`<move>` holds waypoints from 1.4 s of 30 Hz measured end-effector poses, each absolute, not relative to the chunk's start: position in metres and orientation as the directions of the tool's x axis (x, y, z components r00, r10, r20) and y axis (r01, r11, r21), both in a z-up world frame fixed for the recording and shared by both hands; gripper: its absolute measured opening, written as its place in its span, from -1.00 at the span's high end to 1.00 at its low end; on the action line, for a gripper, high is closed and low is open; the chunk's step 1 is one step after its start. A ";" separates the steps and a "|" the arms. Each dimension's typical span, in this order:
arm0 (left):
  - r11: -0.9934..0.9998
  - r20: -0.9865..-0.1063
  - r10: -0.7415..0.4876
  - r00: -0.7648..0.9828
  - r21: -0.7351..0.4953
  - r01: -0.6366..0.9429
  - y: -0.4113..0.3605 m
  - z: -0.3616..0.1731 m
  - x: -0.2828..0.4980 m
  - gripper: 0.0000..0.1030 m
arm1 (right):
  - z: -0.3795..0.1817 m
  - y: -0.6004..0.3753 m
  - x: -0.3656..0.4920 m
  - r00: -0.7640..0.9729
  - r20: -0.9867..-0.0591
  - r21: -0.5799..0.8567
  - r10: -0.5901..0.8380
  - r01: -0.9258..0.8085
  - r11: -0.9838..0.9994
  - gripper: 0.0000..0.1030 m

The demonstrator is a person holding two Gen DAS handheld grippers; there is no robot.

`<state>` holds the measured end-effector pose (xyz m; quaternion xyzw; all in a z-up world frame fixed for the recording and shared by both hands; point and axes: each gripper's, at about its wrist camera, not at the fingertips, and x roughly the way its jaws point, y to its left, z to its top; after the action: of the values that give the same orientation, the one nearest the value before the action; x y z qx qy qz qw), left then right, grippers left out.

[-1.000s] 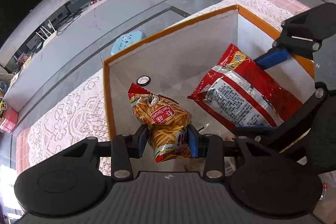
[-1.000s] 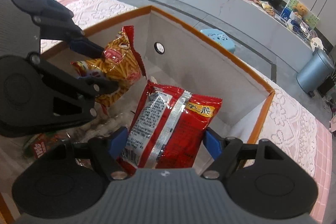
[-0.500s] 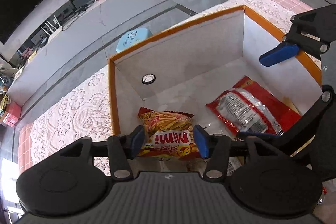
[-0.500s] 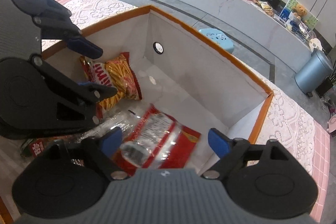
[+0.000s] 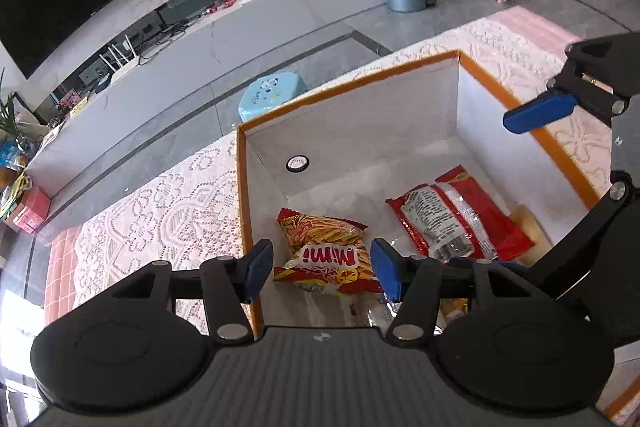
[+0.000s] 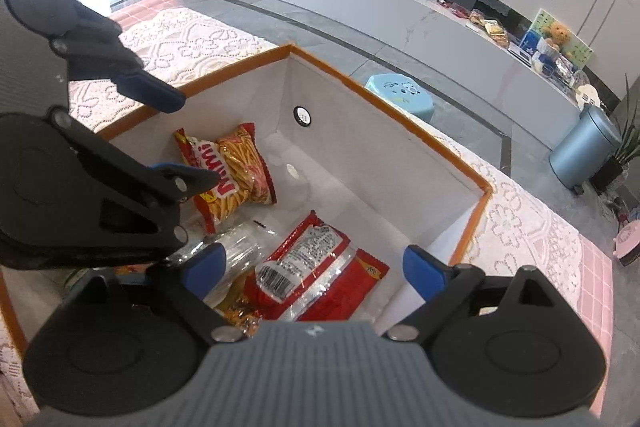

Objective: Organize snacks
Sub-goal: 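Open both tools to drop the packets into the box and lift out, then move the left tool over the clear green packet while the right tool lowers onto the white strip packet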

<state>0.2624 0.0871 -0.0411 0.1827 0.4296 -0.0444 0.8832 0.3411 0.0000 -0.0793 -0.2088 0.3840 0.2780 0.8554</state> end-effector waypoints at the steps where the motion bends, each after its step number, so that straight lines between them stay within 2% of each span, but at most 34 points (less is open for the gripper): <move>1: 0.930 -0.770 0.079 0.634 0.286 0.232 0.087 -0.038 0.260 -0.29 | -0.077 -0.003 0.339 0.553 -0.771 -0.139 0.317 -0.631 0.763 -0.79; 6: 0.939 -0.736 0.086 0.672 0.286 0.193 0.081 -0.022 0.244 -0.28 | -0.063 -0.021 0.327 0.584 -0.746 -0.103 0.321 -0.577 0.811 -0.80; 14: 0.954 -0.682 0.089 0.726 0.269 0.135 0.065 0.002 0.214 -0.28 | -0.038 -0.060 0.288 0.667 -0.657 -0.047 0.352 -0.502 0.864 -0.79; 18: 0.960 -0.658 0.079 0.749 0.251 0.120 0.052 0.007 0.196 -0.28 | -0.034 -0.091 0.267 0.735 -0.591 -0.001 0.331 -0.411 0.912 -0.79; 25: 0.970 -0.643 0.033 0.765 0.204 0.130 0.027 0.008 0.169 -0.29 | -0.046 -0.150 0.234 0.798 -0.549 0.092 0.249 -0.238 0.967 -0.77; 31: 0.971 -0.643 -0.064 0.764 0.137 0.196 -0.001 0.000 0.149 -0.29 | -0.072 -0.199 0.204 0.807 -0.564 0.145 0.173 -0.110 0.983 -0.74; 34: 0.963 -0.644 -0.102 0.758 0.127 0.238 -0.018 -0.005 0.145 -0.29 | -0.087 -0.223 0.194 0.798 -0.587 0.192 0.133 -0.022 0.981 -0.68; 42: 0.942 -0.658 -0.178 0.732 0.102 0.321 -0.060 -0.019 0.149 -0.28 | -0.111 -0.271 0.186 0.777 -0.628 0.259 0.052 0.145 0.955 -0.68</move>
<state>0.1491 -0.0603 -0.0194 0.1048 0.3403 -0.1349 0.9247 0.1858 -0.2711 -0.1109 0.1480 0.3332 -0.0249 0.9308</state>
